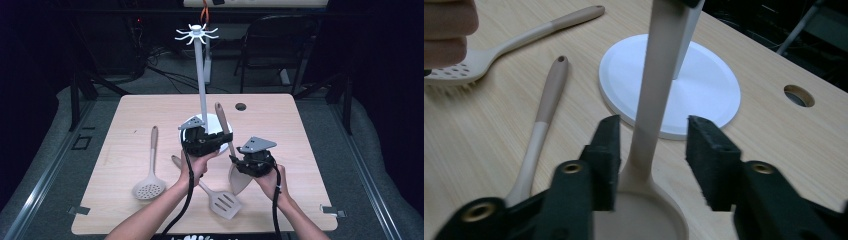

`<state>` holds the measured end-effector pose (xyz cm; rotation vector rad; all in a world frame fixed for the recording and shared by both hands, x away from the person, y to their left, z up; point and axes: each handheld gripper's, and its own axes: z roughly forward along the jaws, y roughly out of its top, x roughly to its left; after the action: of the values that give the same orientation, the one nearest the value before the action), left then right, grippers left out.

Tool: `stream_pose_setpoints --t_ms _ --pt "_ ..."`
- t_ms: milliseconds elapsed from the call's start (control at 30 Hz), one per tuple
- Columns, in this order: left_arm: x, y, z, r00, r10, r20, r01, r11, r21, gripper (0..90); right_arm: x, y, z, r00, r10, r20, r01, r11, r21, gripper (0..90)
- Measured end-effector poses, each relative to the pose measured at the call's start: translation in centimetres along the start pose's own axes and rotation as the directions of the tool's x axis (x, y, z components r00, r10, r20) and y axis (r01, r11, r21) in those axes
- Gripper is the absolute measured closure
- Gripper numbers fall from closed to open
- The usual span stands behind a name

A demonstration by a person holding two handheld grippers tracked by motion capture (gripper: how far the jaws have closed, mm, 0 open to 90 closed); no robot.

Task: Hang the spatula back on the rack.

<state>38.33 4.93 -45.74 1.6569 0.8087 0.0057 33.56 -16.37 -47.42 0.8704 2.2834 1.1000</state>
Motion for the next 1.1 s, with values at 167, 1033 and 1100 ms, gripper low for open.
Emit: stream_pose_setpoints --t_ms 167,1033,1100 --pt "0.3 0.9 -0.4 0.9998 0.017 0.008 -0.017 0.9999 0.0 76.6 -1.5 -0.8 -0.3 0.999 0.043 -0.011 -0.043 0.999 0.014 29.7" --pt "0.2 5.1 -1.6 0.9926 0.121 -0.011 -0.12 0.9923 0.03 76.5 -3.5 -2.6 1.6 0.9956 0.092 -0.019 -0.085 0.973 0.216 0.0" --pt "0.3 5.3 -1.6 0.9926 0.121 -0.016 -0.12 0.9923 0.031 76.5 -3.5 -2.6 1.6 0.9955 0.093 -0.018 -0.087 0.972 0.216 0.0"
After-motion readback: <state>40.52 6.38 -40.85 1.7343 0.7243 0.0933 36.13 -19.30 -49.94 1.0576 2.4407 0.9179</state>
